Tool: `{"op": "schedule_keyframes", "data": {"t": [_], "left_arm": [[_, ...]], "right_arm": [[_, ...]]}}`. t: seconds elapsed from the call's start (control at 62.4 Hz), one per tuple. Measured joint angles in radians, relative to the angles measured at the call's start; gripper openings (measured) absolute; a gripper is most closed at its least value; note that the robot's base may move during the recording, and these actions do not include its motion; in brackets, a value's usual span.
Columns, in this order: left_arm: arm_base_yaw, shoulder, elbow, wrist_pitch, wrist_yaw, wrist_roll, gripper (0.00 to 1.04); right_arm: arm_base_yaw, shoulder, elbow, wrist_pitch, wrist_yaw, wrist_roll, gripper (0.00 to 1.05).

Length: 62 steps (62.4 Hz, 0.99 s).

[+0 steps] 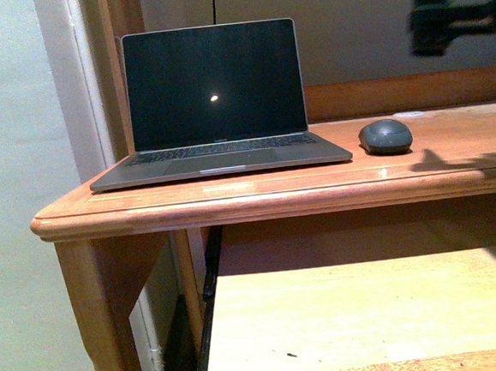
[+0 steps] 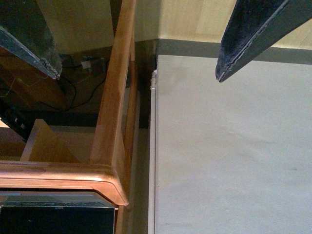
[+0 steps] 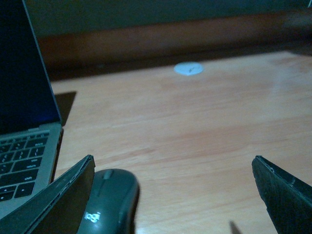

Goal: Place mouse

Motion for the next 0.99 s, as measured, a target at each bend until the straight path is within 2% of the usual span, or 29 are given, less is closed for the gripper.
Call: {"op": "schedule_keyframes", "data": {"t": [0.144, 0.224, 0.272, 0.384, 0.545, 0.817, 0.913, 0.993], "left_arm": [[0.0, 0.0, 0.0, 0.0, 0.0, 0.0, 0.97], [0.0, 0.0, 0.0, 0.0, 0.0, 0.0, 0.97], [0.0, 0.0, 0.0, 0.0, 0.0, 0.0, 0.97], [0.0, 0.0, 0.0, 0.0, 0.0, 0.0, 0.97], [0.0, 0.0, 0.0, 0.0, 0.0, 0.0, 0.97], [0.0, 0.0, 0.0, 0.0, 0.0, 0.0, 0.97], [0.0, 0.0, 0.0, 0.0, 0.0, 0.0, 0.97], [0.0, 0.0, 0.0, 0.0, 0.0, 0.0, 0.97]], "right_arm": [[-0.174, -0.278, -0.314, 0.069, -0.241, -0.003, 0.97], [-0.302, -0.41, -0.499, 0.077, -0.402, -0.02, 0.97], [-0.42, -0.494, -0.64, 0.077, -0.52, -0.061, 0.97], [-0.581, -0.568, -0.822, 0.07, -0.663, -0.153, 0.97], [-0.694, -0.619, -0.949, 0.056, -0.79, -0.233, 0.97], [-0.84, -0.675, -1.043, -0.024, -0.937, -0.355, 0.97], [-0.863, -0.676, -1.063, -0.023, -0.944, -0.383, 0.97], [-0.847, -0.67, -1.075, 0.011, -0.922, -0.381, 0.97]]}}
